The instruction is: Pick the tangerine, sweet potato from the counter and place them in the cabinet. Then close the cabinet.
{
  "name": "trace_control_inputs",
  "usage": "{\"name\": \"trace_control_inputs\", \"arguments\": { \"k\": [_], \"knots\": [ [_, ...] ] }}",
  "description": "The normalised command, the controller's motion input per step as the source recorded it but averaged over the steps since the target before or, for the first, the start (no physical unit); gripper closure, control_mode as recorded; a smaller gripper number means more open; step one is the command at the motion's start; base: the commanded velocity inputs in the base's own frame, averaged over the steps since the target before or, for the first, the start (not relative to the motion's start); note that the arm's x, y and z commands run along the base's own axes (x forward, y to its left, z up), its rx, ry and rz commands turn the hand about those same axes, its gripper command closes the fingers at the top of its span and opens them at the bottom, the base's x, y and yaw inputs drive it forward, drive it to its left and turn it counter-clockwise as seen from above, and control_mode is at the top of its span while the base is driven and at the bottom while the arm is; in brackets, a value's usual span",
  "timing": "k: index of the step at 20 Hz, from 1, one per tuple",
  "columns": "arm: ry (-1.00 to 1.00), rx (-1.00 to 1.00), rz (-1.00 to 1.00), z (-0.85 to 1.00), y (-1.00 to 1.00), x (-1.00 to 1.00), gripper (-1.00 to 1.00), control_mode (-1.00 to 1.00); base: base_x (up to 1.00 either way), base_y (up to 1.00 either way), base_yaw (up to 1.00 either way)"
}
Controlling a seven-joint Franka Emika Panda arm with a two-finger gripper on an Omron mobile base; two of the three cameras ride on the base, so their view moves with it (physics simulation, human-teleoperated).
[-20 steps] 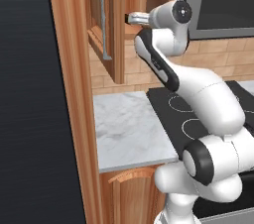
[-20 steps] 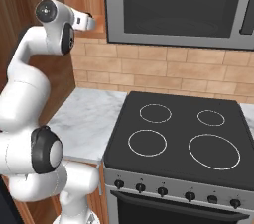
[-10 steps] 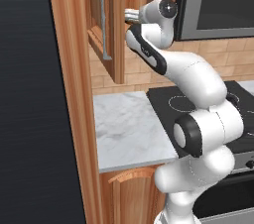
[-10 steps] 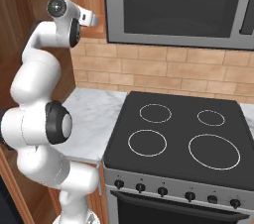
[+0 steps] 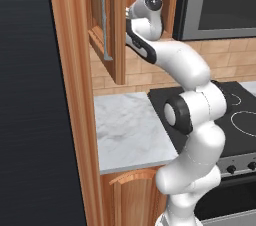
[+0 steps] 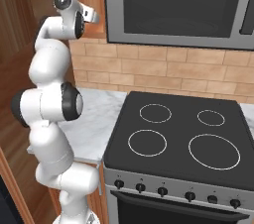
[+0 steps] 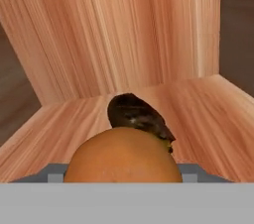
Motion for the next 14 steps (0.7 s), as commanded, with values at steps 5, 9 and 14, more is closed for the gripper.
{"name": "trace_control_inputs", "arguments": {
  "k": [5, 9, 14],
  "knots": [
    [0.12, 0.0, 0.0, -0.08, 0.12, 0.53, -1.0, -1.0, 0.0, 0.0, 0.0],
    [-0.02, 0.0, 0.0, -0.08, 0.02, 0.35, -1.0, -1.0, 0.0, 0.0, 0.0],
    [-0.22, 0.0, 0.01, -0.1, 0.0, -0.13, -1.0, -1.0, 0.0, 0.0, 0.0]
  ]
}}
